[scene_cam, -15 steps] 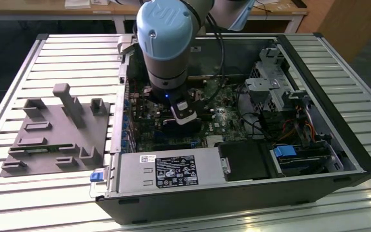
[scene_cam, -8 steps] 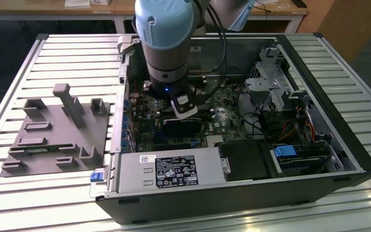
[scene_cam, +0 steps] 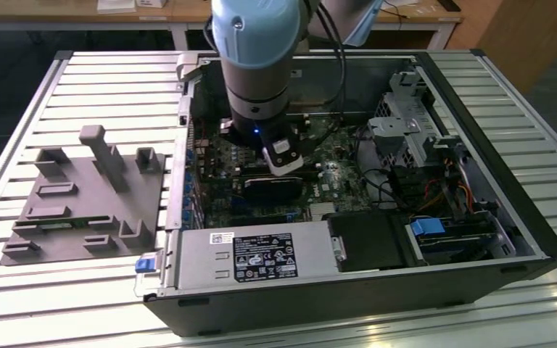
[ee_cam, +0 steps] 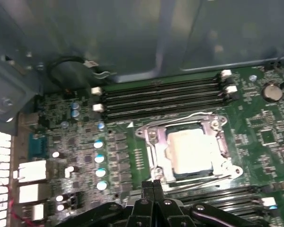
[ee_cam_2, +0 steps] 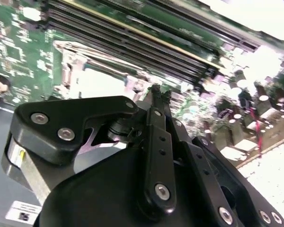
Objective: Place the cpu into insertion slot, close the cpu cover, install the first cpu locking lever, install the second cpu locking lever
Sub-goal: 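Install the second cpu locking lever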
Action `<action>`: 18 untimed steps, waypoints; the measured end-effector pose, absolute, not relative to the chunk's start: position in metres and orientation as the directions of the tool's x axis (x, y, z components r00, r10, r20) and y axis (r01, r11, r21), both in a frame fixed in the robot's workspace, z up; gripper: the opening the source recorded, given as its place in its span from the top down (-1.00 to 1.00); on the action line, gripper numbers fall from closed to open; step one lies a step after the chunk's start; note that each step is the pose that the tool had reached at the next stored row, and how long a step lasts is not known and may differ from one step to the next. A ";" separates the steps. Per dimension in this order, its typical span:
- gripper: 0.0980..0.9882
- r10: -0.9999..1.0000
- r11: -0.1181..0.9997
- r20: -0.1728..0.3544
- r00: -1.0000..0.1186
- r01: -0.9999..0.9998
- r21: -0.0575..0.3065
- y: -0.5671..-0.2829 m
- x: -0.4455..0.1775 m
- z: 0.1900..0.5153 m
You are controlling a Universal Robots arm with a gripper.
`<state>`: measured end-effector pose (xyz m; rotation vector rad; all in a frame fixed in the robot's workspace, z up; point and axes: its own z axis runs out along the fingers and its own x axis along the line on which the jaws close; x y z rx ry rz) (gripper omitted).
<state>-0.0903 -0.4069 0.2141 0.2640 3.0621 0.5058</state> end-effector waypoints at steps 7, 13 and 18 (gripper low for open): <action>0.98 0.172 0.933 0.001 -0.985 0.163 0.321 -0.406 -0.066 0.214; 0.98 0.173 0.936 0.000 -0.985 0.164 0.313 -0.402 -0.058 0.214; 0.98 0.172 0.947 -0.007 -0.985 0.164 0.275 -0.392 -0.057 0.214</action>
